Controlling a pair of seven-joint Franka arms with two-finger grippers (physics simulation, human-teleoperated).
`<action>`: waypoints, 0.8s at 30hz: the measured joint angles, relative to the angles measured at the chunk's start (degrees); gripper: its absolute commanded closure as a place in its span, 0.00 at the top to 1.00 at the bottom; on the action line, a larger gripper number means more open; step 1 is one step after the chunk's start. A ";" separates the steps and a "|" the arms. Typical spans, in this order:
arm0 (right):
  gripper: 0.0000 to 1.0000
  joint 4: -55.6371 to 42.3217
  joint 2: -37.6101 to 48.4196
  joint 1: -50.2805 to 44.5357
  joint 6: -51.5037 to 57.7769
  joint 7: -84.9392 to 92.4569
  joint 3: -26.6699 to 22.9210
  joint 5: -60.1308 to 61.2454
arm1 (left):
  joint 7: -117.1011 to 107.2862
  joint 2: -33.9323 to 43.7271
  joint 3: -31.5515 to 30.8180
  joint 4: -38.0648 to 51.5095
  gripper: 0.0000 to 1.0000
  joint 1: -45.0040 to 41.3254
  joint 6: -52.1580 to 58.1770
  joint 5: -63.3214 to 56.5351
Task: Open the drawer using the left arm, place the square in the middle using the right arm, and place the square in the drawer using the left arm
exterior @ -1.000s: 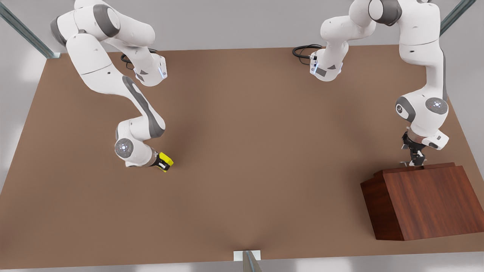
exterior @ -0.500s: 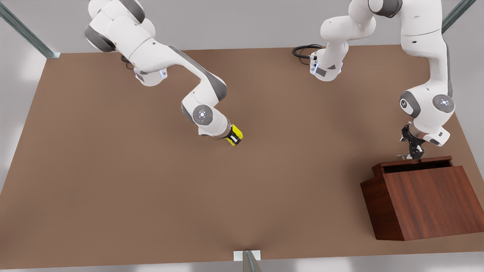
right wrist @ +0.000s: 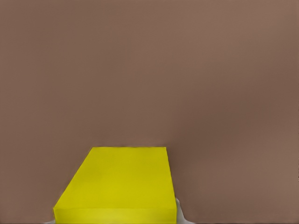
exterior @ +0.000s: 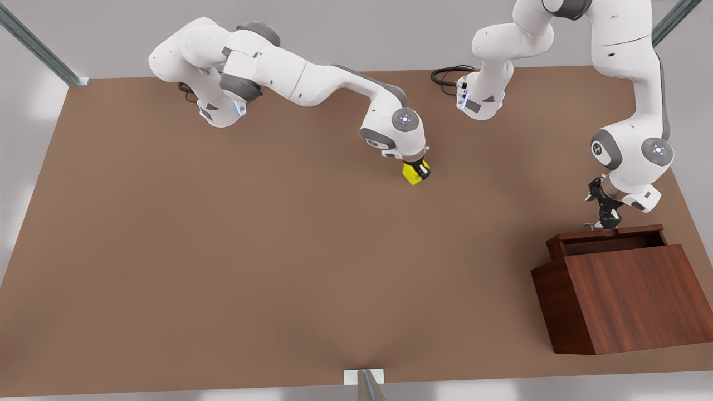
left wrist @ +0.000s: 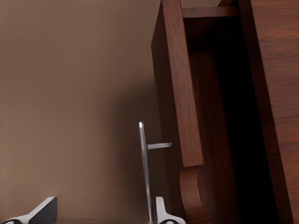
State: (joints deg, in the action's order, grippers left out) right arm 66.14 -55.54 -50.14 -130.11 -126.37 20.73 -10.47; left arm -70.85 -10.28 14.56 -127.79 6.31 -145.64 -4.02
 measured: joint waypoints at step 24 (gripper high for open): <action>1.00 -4.54 2.75 0.80 12.55 1.22 0.89 -2.95 | 0.10 0.87 1.34 0.00 1.00 0.02 2.31 -2.24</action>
State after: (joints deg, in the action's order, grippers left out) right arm 61.61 -52.79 -49.34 -117.56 -125.15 21.61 -13.42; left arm -70.75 -9.41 15.91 -127.79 6.32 -143.33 -6.26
